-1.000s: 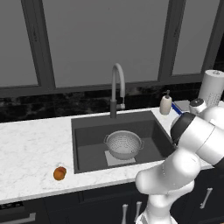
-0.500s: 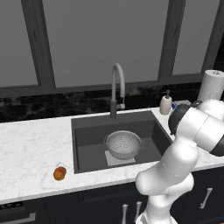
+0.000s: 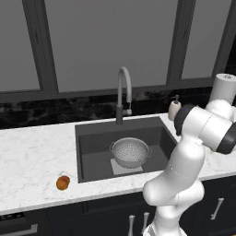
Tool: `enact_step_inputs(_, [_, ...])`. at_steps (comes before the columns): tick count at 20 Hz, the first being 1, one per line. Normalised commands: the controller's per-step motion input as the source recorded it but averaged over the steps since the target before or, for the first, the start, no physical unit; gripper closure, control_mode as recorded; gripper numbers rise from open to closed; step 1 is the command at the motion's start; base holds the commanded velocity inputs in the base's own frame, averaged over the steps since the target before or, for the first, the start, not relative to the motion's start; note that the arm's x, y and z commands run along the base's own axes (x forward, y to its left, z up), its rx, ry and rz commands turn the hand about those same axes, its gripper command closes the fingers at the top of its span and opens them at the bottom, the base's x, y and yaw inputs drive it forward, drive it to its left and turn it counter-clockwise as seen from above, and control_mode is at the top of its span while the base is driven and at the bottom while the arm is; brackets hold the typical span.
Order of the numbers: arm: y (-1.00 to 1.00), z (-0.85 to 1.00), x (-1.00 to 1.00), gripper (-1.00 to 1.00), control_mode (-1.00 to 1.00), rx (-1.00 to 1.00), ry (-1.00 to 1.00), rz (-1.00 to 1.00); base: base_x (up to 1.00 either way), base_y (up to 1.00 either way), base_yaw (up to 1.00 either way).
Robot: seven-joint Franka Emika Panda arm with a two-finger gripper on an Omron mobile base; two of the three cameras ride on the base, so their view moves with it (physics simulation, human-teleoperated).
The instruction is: Put the colander in the sink, put the peach, peach in the colander, and turn on the sink faucet and pour water over the colander.
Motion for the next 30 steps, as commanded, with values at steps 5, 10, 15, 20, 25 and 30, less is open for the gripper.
enact_step_inputs(5, [-0.08,-0.21,0.12,-1.0,-1.0,0.02,0.0,0.0,0.0,0.0,0.0])
enact_step_inputs(10, [-0.03,-0.27,0.04,-1.0,-1.0,0.06,0.03,0.0,0.0,0.0,0.0])
enact_step_inputs(15, [-0.11,-0.42,0.0,-1.0,-1.0,0.01,0.1,0.0,0.0,0.0,0.0])
enact_step_inputs(20, [-0.01,-0.4,0.08,1.0,-1.0,0.0,0.06,0.0,0.0,0.0,0.0])
enact_step_inputs(25, [0.03,-0.27,0.06,1.0,-1.0,0.0,0.0,0.0,0.0,0.0,0.0])
enact_step_inputs(30, [0.33,-0.15,-0.31,1.0,-1.0,0.06,-0.01,0.0,0.0,0.0,0.0])
